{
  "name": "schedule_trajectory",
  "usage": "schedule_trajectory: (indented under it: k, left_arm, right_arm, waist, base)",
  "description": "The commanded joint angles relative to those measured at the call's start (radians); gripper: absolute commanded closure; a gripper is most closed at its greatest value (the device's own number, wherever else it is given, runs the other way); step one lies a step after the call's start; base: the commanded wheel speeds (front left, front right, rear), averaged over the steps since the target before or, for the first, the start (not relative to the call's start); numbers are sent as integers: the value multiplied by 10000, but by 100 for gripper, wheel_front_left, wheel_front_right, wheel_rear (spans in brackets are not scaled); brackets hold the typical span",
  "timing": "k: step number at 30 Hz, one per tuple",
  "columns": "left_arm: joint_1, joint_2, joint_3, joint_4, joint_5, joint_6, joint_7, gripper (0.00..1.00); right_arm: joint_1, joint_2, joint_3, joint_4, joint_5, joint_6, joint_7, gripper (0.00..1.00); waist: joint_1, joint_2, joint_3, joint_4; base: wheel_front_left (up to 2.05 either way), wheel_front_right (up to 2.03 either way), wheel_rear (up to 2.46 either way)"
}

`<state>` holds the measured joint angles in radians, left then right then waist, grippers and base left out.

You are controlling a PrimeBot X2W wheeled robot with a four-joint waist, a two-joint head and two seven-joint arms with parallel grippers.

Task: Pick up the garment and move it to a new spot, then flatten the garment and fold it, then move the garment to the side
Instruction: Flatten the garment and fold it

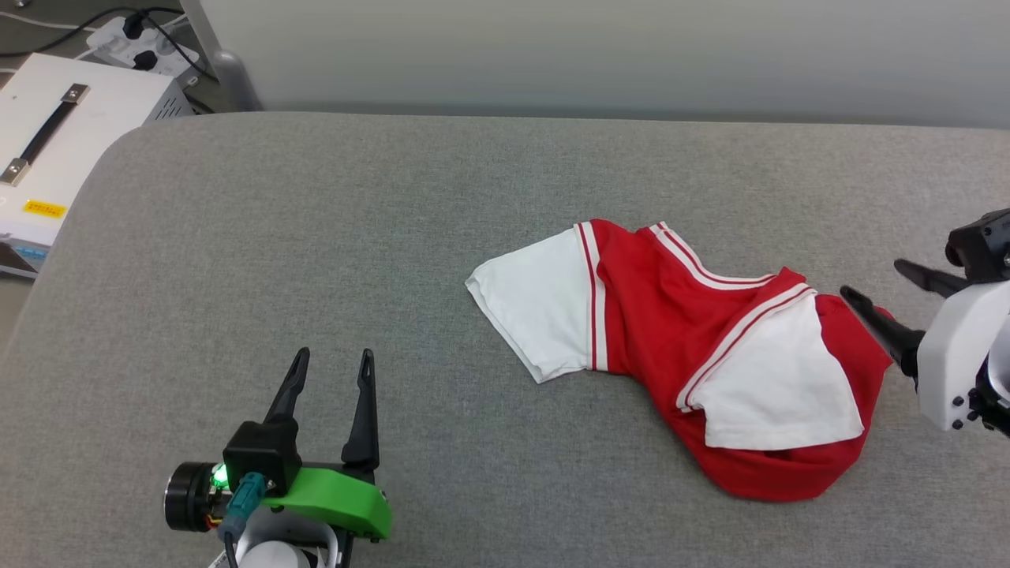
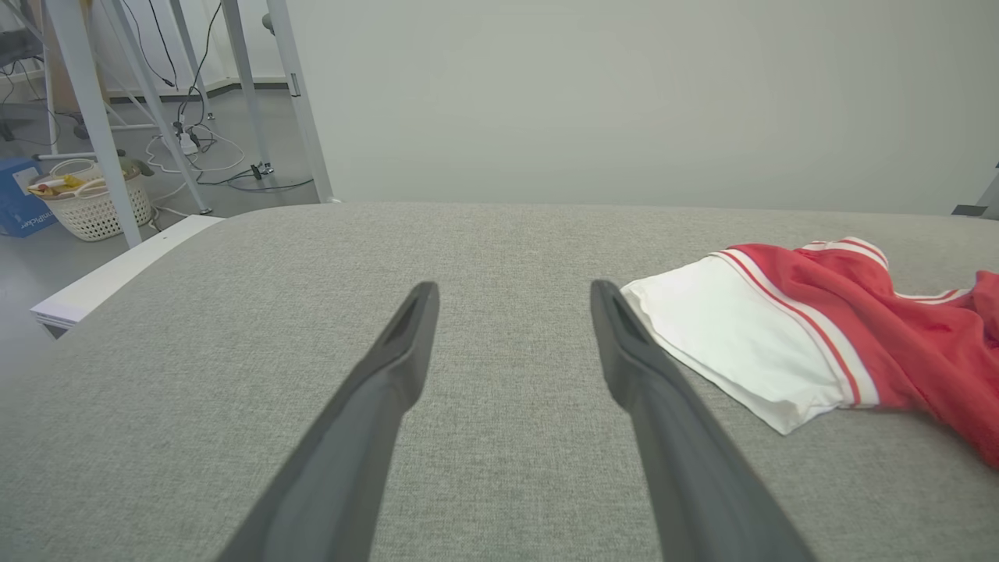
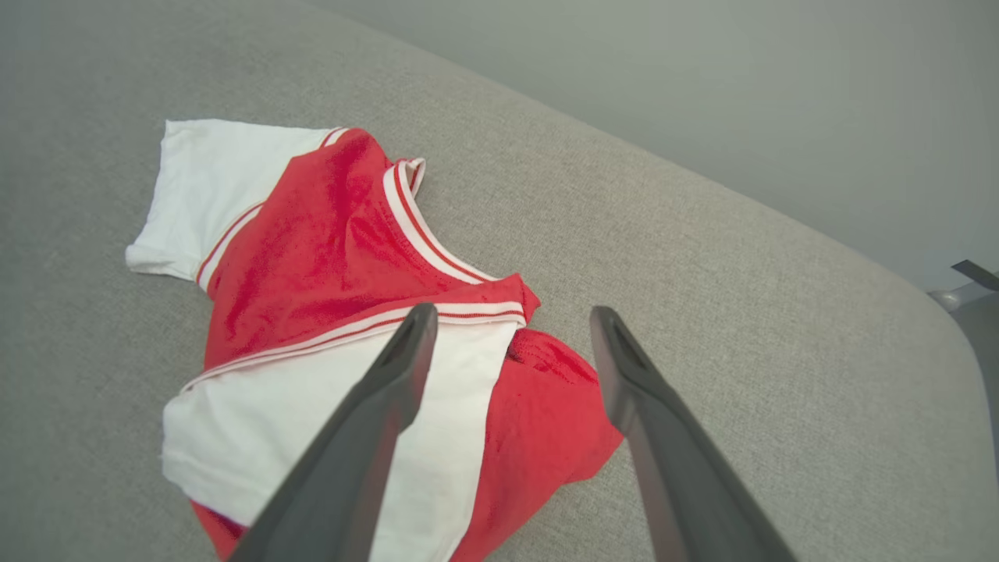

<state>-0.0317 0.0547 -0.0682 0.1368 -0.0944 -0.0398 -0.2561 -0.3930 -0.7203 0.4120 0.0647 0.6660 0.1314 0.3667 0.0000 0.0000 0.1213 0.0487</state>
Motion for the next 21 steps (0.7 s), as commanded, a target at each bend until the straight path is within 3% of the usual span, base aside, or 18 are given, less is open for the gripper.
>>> schedule_trajectory:
  k: [1, 8, 19, 20, 21]
  left_arm:
    - [-248, -43, -45, -50, -45, 72, -57, 0]
    - [-580, -44, -221, -136, -129, 126, -57, 0]
    - [-1177, -44, -509, -159, -290, 214, -57, 0]
    - [-1186, -44, -489, -129, -312, 242, -57, 0]
    - [-1178, -44, -483, -113, -316, 255, -57, 0]
  right_arm:
    - [-259, -231, 253, -58, 391, -7, 564, 0]
    - [-747, -562, 1229, 479, 1501, -7, 2744, 0]
    - [-971, 137, 2408, 2569, 1857, -7, 3144, 0]
    - [-1000, 270, 2711, 2803, 2080, -7, 2776, 63]
    - [-1051, 272, 2783, 2815, 2083, -7, 2578, 100]
  waist:
    - [0, 0, 177, 66]
    - [0, 0, 876, 292]
    - [0, 0, 1940, 793]
    - [0, 0, 1954, 787]
    - [0, 0, 1923, 768]
  base:
    - [0, 0, 0]
    - [0, 0, 0]
    - [0, 0, 0]
    - [0, 0, 0]
    - [0, 0, 0]
